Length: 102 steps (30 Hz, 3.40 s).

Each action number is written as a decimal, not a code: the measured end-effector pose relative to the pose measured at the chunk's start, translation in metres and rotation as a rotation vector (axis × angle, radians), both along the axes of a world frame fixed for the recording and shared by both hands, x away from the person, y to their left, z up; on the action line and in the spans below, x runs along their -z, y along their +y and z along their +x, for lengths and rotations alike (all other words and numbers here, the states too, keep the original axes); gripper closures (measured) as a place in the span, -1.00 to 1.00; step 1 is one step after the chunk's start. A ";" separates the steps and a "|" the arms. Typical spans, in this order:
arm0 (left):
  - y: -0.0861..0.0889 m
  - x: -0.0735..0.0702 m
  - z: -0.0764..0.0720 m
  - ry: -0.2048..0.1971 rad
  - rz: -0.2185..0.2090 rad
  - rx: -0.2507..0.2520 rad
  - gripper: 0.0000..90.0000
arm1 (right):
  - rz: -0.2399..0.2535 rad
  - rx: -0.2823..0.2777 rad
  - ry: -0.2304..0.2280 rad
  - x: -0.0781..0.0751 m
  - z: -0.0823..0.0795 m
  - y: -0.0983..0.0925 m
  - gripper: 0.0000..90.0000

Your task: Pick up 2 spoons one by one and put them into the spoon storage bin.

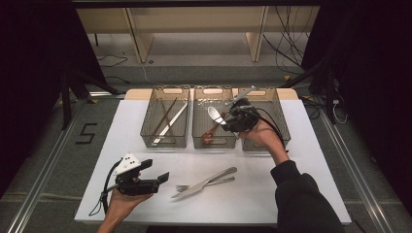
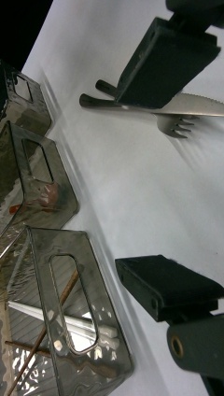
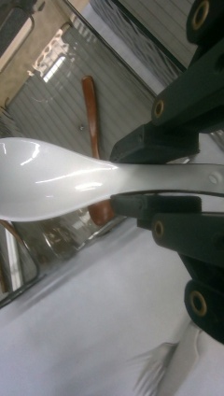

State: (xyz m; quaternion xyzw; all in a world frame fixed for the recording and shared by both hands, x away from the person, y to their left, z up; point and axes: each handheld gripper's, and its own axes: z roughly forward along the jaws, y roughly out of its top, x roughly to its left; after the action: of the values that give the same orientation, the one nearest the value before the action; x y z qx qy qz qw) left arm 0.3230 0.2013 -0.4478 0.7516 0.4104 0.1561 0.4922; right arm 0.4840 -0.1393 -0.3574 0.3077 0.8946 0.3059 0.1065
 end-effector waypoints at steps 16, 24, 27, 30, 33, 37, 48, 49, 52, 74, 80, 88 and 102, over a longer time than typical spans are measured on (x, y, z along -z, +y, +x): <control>0.000 0.000 0.000 -0.003 0.000 0.004 -0.62 | -0.028 0.098 0.022 0.006 0.038 0.014 0.67; 0.000 0.000 0.000 -0.010 0.003 0.002 -0.62 | -0.059 0.114 0.046 0.022 0.046 0.024 0.67; 0.000 0.000 0.000 -0.010 0.005 0.003 -0.62 | -0.076 0.116 0.045 0.027 0.048 0.026 0.67; -0.001 0.000 0.000 -0.011 0.007 0.004 -0.62 | -0.086 0.120 0.052 0.032 0.050 0.029 0.67; -0.001 0.000 0.000 -0.012 0.008 0.005 -0.62 | -0.098 0.128 0.063 0.036 0.051 0.032 0.66; -0.001 0.000 0.000 -0.011 0.009 0.003 -0.62 | -0.107 0.125 0.074 0.041 0.053 0.036 0.57; 0.000 0.000 0.000 -0.011 0.009 0.001 -0.63 | -0.034 0.049 0.053 0.026 0.038 0.031 0.06; 0.001 0.000 0.000 -0.010 0.009 0.001 -0.63 | -0.026 0.039 0.044 0.024 0.035 0.030 0.02; 0.001 0.000 0.000 -0.010 0.004 -0.001 -0.63 | 0.003 0.004 0.023 0.017 0.023 0.027 -0.06; 0.001 0.000 0.002 -0.007 -0.003 -0.011 -0.64 | -0.027 -0.234 0.028 0.032 -0.062 0.027 -0.19; -0.001 -0.001 0.002 -0.011 -0.005 -0.008 -0.64 | -0.049 -0.272 0.043 0.044 -0.070 0.030 -0.20; -0.001 -0.001 0.004 -0.010 -0.014 -0.012 -0.64 | -0.092 -0.304 0.060 0.054 -0.075 0.037 -0.21; -0.001 -0.001 0.003 -0.016 -0.014 -0.007 -0.64 | -0.155 -0.331 0.071 0.069 -0.081 0.039 -0.22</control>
State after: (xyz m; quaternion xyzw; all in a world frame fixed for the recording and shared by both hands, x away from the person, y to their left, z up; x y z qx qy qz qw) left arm 0.3258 0.2005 -0.4472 0.7454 0.4102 0.1609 0.5003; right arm 0.4031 -0.1002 -0.4263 0.1579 0.9572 0.2383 0.0467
